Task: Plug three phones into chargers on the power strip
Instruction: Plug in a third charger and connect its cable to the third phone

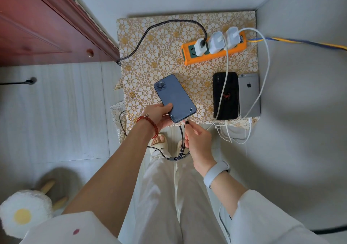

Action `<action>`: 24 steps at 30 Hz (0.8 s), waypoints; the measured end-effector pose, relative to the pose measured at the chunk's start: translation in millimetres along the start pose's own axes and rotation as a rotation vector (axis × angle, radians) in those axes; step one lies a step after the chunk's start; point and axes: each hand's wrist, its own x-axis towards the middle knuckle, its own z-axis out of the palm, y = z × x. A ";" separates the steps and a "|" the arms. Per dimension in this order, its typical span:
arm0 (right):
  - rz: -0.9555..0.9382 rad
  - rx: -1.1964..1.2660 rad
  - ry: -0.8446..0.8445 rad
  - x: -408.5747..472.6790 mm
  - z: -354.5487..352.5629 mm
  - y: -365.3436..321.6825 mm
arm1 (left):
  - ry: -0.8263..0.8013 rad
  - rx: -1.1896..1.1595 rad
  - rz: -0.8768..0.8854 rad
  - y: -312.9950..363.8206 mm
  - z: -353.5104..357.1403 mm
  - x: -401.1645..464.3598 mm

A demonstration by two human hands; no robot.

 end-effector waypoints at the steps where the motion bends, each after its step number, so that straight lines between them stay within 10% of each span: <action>1: -0.011 0.008 0.005 -1.7 -0.4 1.5 | 0.006 0.005 -0.002 -0.6 0.2 0.3; 24: 0.088 -0.207 -0.063 22.9 3.5 -0.9 | 0.105 0.107 0.011 0.6 -7.6 -4.0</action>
